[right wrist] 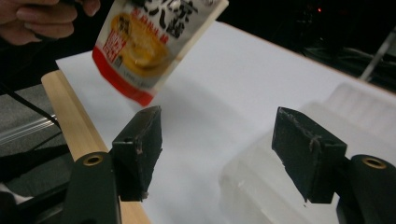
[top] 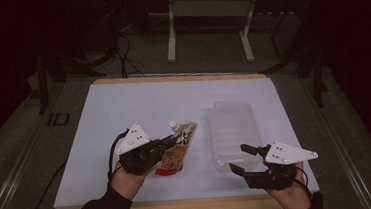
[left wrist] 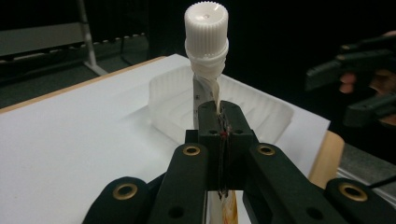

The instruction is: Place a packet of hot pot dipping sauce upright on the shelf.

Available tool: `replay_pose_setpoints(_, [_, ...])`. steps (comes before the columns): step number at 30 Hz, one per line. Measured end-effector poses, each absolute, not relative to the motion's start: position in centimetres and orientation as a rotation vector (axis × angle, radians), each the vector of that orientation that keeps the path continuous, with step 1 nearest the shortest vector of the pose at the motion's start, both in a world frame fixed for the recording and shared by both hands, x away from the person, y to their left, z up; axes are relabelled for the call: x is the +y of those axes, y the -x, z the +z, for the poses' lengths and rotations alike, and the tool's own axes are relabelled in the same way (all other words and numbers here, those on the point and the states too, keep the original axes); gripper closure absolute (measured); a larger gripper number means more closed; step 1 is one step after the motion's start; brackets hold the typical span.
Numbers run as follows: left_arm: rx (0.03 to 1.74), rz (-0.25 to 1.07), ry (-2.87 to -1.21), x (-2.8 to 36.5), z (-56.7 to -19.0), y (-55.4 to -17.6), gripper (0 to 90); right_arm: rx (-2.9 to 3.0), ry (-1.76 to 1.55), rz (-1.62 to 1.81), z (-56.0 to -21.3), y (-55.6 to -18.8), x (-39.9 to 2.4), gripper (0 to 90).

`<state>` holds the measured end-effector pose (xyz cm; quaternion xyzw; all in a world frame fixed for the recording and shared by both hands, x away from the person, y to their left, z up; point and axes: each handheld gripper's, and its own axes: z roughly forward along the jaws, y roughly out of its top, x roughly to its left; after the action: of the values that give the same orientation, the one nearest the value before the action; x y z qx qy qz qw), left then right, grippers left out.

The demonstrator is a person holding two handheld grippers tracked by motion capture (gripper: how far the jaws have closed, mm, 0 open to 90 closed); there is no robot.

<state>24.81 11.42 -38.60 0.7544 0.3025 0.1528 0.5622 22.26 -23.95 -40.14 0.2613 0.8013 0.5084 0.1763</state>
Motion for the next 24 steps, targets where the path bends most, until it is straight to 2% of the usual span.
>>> replay_pose_setpoints(13, [0.667, 0.281, -1.736, 12.1, -37.9, -23.9, 88.5, 2.284, -0.566, 1.507, -34.8, -25.3, -21.3, 31.9])
replay_pose_setpoints(24, [0.557, 0.223, -1.752, 11.8, -38.0, -23.0, 88.5, 2.433, -0.478, 1.545, -35.0, -27.9, -18.5, 34.0])
